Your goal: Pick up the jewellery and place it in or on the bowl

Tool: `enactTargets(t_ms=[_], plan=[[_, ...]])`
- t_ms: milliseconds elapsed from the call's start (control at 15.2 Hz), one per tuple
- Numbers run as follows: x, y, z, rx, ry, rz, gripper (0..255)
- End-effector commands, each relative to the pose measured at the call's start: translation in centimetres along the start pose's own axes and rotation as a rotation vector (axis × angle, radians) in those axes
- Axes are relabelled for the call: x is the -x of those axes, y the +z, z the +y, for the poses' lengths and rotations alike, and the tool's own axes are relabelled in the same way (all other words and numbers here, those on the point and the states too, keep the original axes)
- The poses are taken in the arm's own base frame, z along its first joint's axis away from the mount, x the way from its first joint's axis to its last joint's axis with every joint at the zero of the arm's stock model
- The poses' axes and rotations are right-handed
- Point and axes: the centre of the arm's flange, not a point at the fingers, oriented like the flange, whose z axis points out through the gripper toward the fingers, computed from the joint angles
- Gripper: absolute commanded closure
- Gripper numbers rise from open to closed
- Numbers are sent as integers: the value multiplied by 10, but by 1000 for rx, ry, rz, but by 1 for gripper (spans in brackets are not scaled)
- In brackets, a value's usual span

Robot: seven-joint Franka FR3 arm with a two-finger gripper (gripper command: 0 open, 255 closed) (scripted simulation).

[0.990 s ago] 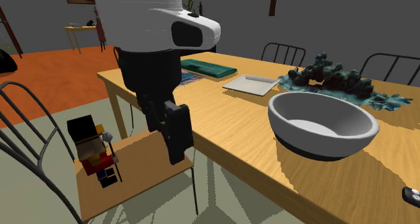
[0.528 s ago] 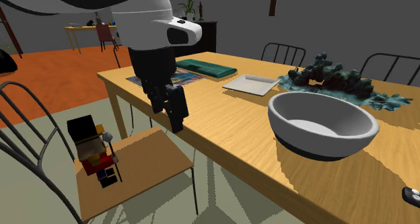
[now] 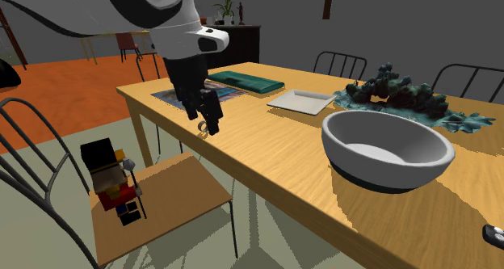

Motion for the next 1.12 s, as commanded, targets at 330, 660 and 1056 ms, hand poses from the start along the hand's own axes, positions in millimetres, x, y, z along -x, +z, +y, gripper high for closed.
enactTargets(t_ms=[330, 660, 1056], plan=[[-32, 15, -84, 7, -44, 62, 0], [-34, 36, -85, 7, -44, 63, 0], [-35, 55, -85, 7, -44, 63, 0]])
